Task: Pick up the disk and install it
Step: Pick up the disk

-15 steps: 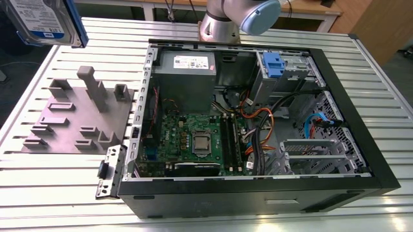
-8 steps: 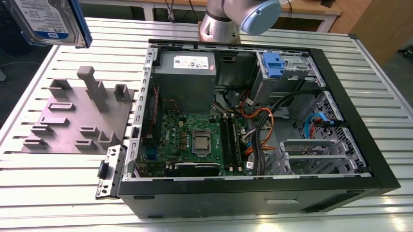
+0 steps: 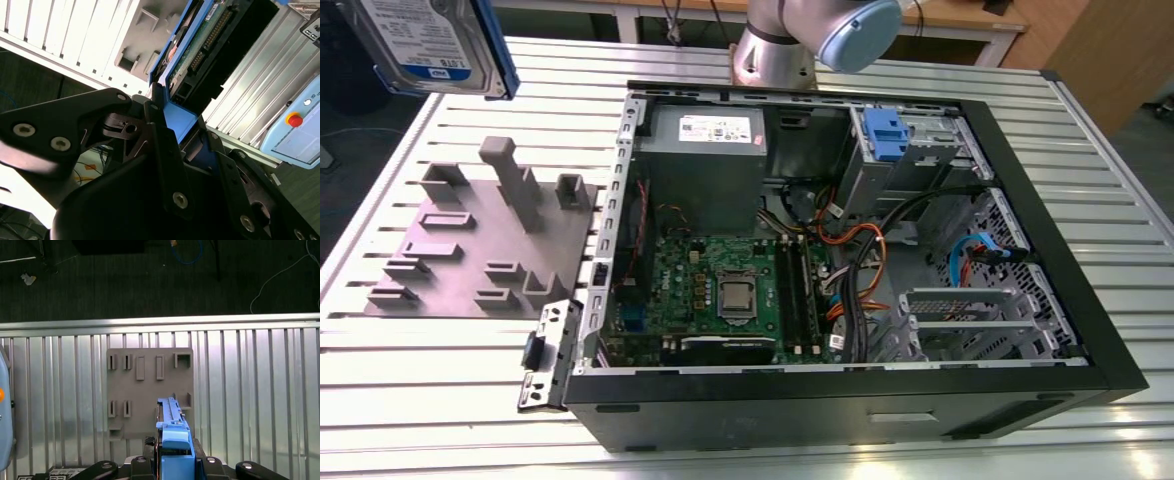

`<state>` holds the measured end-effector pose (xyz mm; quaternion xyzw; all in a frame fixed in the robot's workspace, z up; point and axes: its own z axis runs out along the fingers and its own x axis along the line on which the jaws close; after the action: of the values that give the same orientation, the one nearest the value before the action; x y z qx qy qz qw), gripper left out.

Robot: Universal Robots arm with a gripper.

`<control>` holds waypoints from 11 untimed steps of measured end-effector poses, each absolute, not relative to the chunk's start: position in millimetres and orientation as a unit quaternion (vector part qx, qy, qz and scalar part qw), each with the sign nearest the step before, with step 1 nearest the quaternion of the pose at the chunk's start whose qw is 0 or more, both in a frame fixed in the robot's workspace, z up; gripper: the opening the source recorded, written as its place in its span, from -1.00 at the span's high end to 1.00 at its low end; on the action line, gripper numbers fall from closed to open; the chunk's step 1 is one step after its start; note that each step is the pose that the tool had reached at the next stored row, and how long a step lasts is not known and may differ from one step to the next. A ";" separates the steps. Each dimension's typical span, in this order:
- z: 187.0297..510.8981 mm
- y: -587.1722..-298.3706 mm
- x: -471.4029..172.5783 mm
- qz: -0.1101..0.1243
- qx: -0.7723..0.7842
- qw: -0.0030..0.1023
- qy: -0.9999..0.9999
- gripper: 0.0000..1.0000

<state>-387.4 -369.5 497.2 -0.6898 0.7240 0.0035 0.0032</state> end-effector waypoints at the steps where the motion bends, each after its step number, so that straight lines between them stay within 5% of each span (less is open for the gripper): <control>1: 497.2 -369.6 -386.5 0.003 -0.690 0.003 0.724 0.27; 11: 497.2 -369.5 -379.0 0.004 -0.690 0.003 0.724 0.27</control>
<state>-379.0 -369.5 497.2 -0.6897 0.7240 0.0035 0.0032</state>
